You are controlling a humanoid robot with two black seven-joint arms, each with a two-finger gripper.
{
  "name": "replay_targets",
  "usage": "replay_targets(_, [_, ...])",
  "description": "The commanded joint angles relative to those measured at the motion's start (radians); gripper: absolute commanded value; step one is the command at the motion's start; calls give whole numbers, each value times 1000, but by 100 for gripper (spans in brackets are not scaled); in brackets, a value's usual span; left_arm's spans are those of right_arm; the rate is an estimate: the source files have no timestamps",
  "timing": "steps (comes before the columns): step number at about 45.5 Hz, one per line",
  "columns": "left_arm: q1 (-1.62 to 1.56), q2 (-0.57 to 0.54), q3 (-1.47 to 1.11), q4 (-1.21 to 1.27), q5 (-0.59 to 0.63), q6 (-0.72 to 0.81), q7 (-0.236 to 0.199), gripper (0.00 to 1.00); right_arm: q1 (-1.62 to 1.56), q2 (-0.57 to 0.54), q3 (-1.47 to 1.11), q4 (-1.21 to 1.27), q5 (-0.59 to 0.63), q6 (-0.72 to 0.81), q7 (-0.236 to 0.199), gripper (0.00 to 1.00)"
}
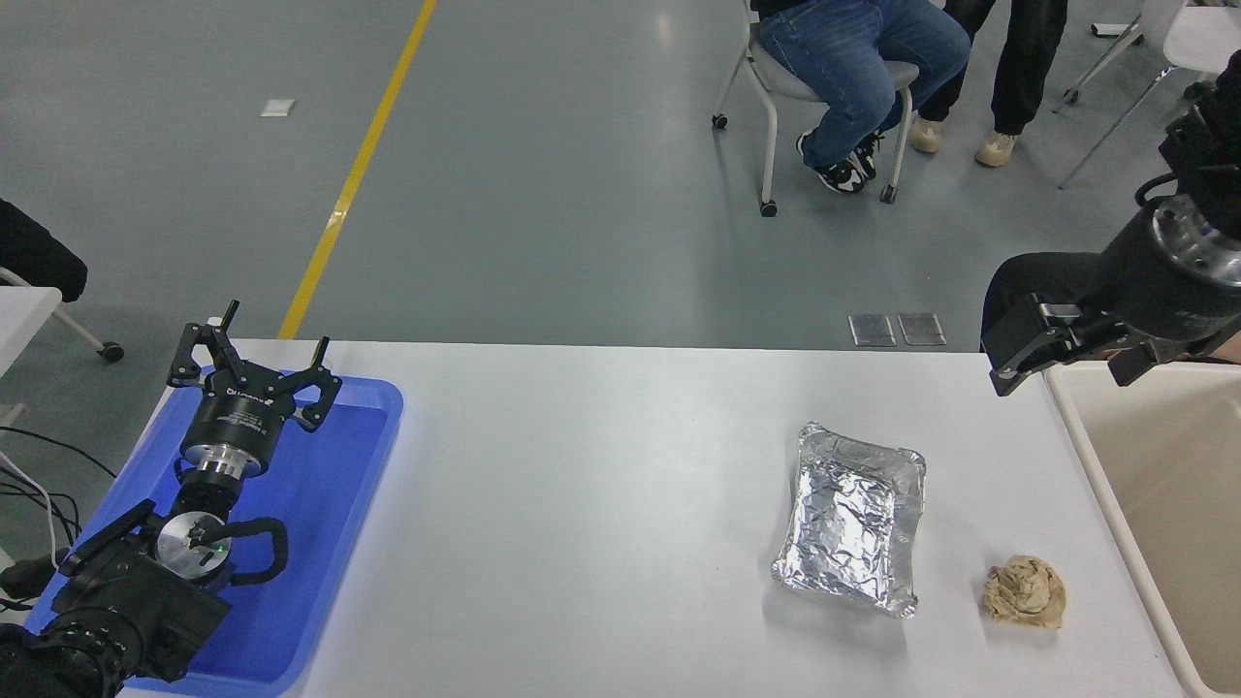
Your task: Pick up foil plate and place in dustbin
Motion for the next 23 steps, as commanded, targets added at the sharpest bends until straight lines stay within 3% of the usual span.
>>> replay_targets(1, [0,0,1,0,0,0,2,100,1,0,5,0,0,-1,0,100])
replay_targets(23, [0,0,1,0,0,0,2,100,-16,38,42,-10,14,-16,1,100])
